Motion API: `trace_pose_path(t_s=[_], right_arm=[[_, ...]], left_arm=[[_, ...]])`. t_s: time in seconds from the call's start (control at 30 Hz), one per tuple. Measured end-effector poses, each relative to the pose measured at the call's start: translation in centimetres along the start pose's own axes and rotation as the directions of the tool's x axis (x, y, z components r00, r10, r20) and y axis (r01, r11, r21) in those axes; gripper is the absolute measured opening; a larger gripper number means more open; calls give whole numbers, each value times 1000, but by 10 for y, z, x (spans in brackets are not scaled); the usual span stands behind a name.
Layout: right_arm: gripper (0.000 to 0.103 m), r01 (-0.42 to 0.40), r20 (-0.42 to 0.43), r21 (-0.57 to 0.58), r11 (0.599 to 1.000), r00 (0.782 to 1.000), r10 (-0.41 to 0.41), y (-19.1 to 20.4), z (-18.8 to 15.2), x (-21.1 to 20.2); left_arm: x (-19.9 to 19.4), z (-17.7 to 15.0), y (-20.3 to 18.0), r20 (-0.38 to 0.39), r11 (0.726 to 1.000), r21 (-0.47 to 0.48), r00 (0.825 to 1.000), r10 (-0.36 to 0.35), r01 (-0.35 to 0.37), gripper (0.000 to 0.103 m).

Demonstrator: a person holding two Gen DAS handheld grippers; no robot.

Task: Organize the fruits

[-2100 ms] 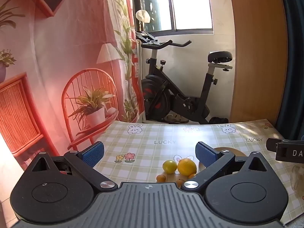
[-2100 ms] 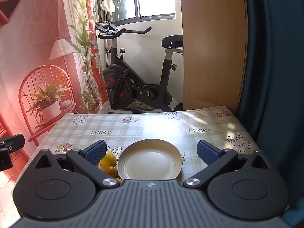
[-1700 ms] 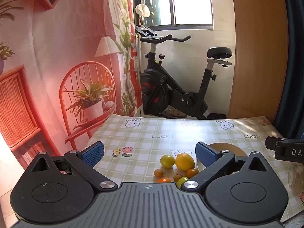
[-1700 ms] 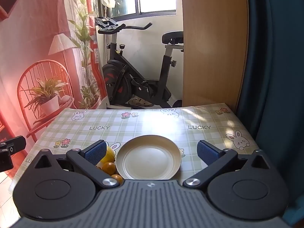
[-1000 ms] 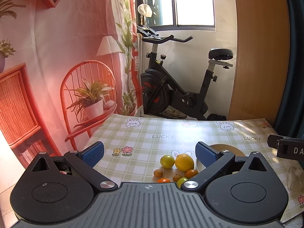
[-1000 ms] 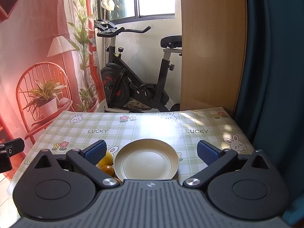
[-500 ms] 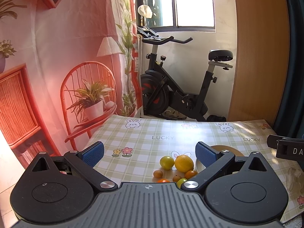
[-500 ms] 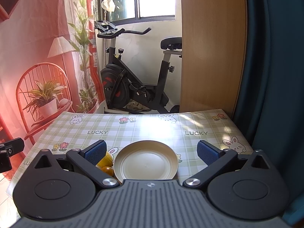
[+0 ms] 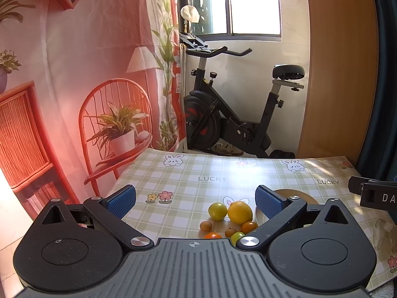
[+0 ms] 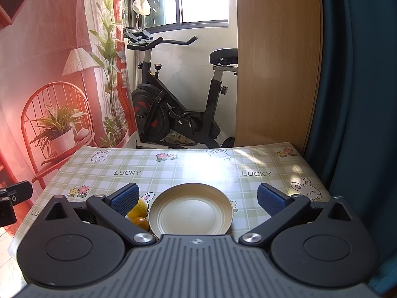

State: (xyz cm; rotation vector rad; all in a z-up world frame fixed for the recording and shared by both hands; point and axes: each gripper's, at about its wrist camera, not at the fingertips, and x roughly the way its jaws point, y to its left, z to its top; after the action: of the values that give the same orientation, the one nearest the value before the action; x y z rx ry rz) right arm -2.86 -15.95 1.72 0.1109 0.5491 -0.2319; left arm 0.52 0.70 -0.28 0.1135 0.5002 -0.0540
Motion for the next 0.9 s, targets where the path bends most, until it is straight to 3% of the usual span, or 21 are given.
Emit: trace_pose_path(t_s=[0.9], right_arm=[[103,-5,15,-21,1000,1000,5,4,0,-4]], left_arm=[[0,-4,4,9,1000,-15,1000,-16,16,103]])
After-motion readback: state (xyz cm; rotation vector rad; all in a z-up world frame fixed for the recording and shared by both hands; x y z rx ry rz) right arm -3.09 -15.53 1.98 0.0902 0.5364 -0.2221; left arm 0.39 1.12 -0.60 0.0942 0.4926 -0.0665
